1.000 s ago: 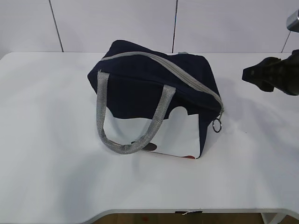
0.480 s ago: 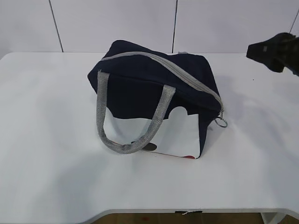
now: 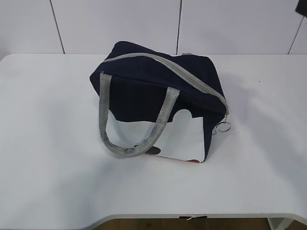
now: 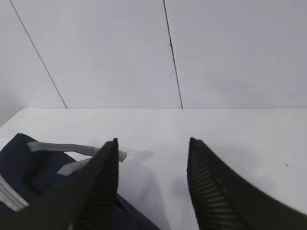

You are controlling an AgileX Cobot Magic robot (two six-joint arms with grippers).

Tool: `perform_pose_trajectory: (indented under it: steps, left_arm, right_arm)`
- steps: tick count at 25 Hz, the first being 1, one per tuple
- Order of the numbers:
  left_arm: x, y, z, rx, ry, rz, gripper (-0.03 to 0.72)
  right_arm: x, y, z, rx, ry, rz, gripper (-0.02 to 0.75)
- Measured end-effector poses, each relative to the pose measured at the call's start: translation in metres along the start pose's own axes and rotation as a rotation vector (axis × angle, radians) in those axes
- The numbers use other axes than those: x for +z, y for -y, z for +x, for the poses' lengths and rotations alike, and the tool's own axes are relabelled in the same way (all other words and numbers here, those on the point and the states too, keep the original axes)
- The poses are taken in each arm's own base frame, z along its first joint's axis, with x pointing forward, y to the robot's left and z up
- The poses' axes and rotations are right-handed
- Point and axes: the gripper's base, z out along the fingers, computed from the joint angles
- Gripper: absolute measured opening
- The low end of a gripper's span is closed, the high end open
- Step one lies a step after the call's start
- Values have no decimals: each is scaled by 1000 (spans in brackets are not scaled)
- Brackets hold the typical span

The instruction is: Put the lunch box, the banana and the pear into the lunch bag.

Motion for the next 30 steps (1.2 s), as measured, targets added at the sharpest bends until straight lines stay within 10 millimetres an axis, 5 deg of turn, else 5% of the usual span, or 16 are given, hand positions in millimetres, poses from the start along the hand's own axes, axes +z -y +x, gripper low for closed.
perform_pose_trajectory:
  steps: [18, 30]
  left_arm:
    - [-82, -58, 32, -138, 131, -22, 289]
    - [-127, -78, 105, -186, 228, 3, 289]
  right_arm:
    - [-71, 1, -37, -26, 245, 218, 380]
    - [-77, 0, -39, 49, 270, 212, 381]
